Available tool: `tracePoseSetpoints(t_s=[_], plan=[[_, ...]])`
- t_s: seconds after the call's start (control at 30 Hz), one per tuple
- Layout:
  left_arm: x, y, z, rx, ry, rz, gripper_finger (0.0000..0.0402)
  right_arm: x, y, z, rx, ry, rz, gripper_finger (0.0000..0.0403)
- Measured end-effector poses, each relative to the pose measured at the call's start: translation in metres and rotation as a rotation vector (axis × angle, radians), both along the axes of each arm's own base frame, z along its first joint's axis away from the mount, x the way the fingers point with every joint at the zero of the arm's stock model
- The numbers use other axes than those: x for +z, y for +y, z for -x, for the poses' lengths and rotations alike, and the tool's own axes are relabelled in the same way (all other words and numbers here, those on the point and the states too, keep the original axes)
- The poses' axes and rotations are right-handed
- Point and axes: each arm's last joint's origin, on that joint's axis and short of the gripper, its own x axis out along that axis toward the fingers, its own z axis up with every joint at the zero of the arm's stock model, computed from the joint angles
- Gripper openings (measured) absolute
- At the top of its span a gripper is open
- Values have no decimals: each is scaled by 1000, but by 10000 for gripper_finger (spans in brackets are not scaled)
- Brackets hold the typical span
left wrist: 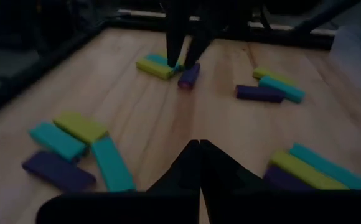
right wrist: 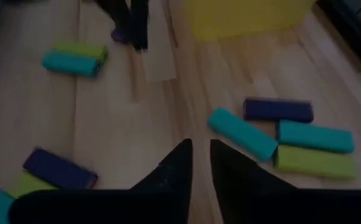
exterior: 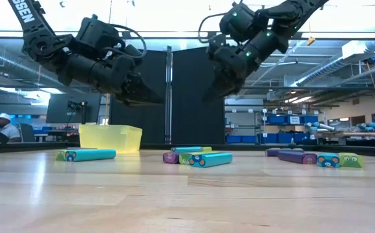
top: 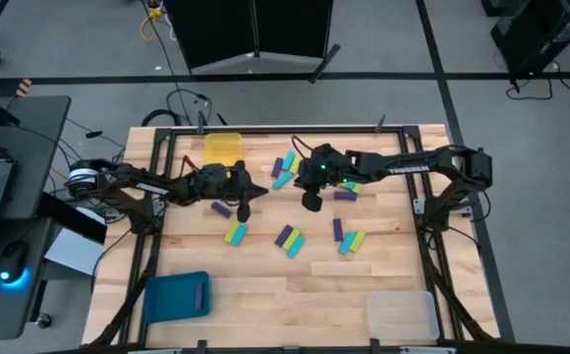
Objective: Sort blocks
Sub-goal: Put the blue block into the yellow bin
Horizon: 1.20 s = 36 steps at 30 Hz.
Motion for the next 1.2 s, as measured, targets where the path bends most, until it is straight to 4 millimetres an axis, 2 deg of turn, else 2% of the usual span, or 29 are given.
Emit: tracePoseSetpoints(t_s=[0.13,0.3,0.43,0.53,0.67,0.97,1.2], plan=[[-2,-5,-7,35,65,35,23,-2,-2,0,-24,16,16,119],[4,-11,-19,91,91,2,66,0,-3,2,-47,20,34,160],[3,-9,-28,154,142,-8,106,5,-3,16,-51,106,49,178],[-3,-7,-36,169,176,11,135,16,-3,31,-95,167,76,184],[-16,-4,-45,193,217,25,168,31,-6,44,-119,155,81,185],[-37,15,-69,335,273,55,227,37,-9,44,-80,109,126,187],[-49,31,-78,385,336,83,244,42,-7,43,-58,81,150,185]])
